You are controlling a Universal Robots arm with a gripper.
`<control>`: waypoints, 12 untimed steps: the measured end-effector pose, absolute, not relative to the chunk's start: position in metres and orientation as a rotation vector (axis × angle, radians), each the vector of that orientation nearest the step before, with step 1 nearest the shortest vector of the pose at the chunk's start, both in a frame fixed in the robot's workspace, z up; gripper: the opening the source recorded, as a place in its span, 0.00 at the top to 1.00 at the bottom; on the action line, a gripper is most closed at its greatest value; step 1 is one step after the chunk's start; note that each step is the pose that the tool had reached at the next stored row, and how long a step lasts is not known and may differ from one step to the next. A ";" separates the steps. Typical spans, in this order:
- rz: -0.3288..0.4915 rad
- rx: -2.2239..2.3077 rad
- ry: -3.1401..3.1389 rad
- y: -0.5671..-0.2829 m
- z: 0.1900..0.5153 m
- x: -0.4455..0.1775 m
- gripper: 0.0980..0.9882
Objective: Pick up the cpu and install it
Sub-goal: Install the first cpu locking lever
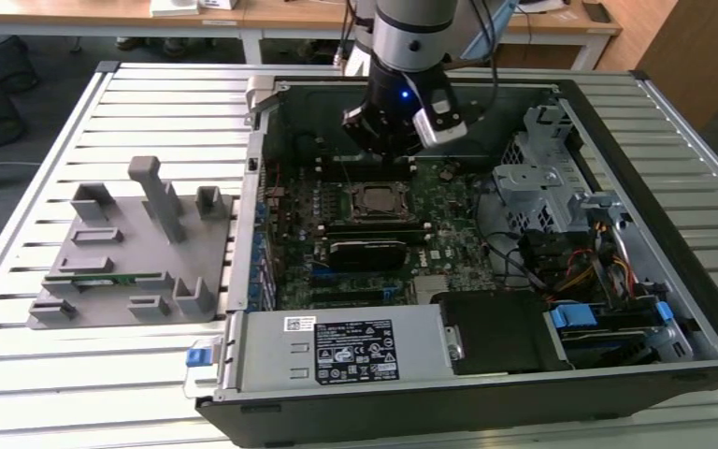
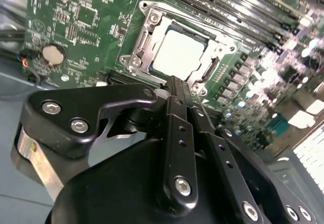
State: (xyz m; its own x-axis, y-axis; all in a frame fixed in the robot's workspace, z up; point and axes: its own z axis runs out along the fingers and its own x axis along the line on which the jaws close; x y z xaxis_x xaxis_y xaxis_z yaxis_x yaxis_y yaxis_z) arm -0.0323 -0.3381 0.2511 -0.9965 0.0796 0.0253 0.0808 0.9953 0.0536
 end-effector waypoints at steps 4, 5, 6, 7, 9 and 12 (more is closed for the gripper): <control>-0.082 -0.037 -3.117 -0.338 0.250 -0.033 0.98; -0.083 -0.032 -3.117 -0.338 0.250 -0.034 0.98; -0.083 -0.028 -3.117 -0.338 0.250 -0.035 0.98; -0.083 -0.025 -3.117 -0.338 0.250 -0.037 0.98; -0.082 -0.022 -3.118 -0.338 0.250 -0.042 0.98; -0.083 -0.021 -3.120 -0.338 0.250 -0.052 0.98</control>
State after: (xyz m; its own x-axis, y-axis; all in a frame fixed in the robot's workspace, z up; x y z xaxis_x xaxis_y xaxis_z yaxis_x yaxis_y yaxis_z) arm -0.0516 -0.3382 0.2496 -0.9997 0.0132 0.0207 0.0143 0.9985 0.0527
